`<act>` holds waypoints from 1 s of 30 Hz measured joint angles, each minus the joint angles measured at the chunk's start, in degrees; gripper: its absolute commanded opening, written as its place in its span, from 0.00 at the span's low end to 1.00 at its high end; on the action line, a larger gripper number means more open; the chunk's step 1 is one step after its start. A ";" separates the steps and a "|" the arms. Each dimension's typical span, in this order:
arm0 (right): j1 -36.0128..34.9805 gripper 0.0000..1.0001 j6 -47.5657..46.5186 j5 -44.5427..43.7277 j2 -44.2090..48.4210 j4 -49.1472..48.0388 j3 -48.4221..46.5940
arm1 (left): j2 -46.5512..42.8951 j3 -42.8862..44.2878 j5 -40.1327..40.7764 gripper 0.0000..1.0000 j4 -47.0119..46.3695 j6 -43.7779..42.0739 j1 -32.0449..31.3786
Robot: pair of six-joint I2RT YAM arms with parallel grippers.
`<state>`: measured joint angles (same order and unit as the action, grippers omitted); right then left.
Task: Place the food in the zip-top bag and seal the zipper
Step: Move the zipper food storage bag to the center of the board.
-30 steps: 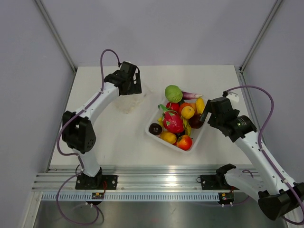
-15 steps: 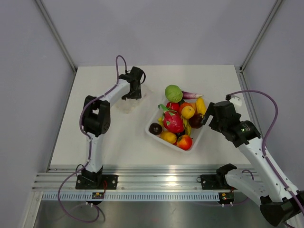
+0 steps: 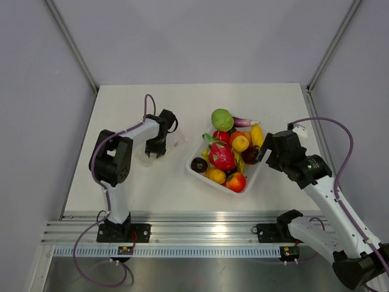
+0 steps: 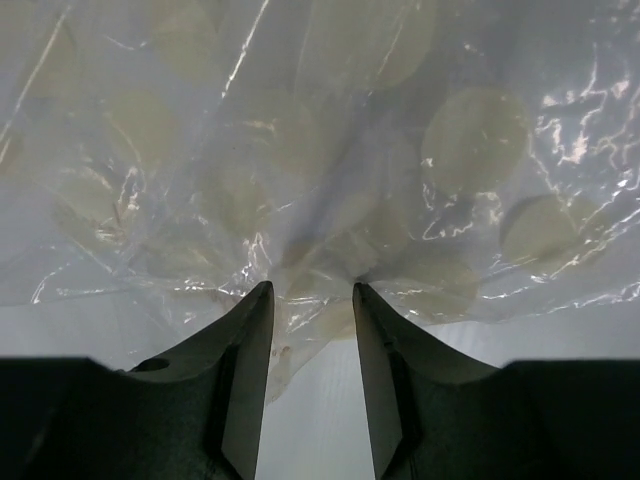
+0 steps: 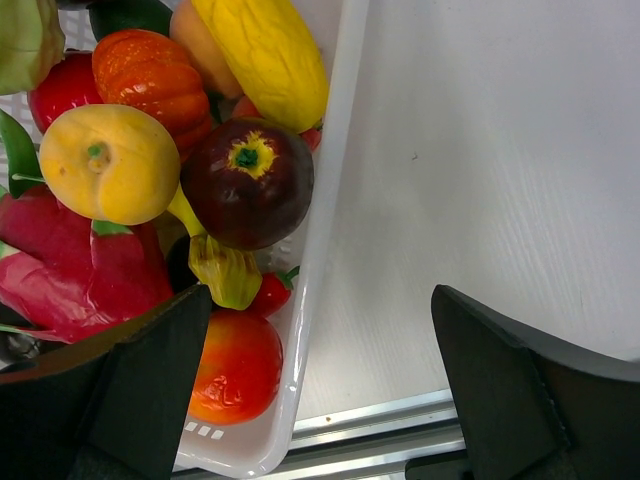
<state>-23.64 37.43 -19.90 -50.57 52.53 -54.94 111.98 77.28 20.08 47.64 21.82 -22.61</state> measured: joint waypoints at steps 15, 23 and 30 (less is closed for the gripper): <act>0.00 0.99 -0.04 1.60 -0.94 -0.83 0.57 | -13.70 15.76 0.70 0.88 12.02 3.82 0.24; 0.00 0.99 -0.02 2.47 0.92 -0.70 0.57 | 6.75 39.45 2.93 0.82 12.83 12.41 -1.40; 0.00 0.99 -0.04 2.62 2.54 -0.02 0.57 | 17.31 40.87 6.69 0.77 14.95 18.95 -1.38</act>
<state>-23.64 37.39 -17.28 -48.03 52.51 -54.37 129.29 118.15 26.76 62.59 40.77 -23.99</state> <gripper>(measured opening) 0.993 0.790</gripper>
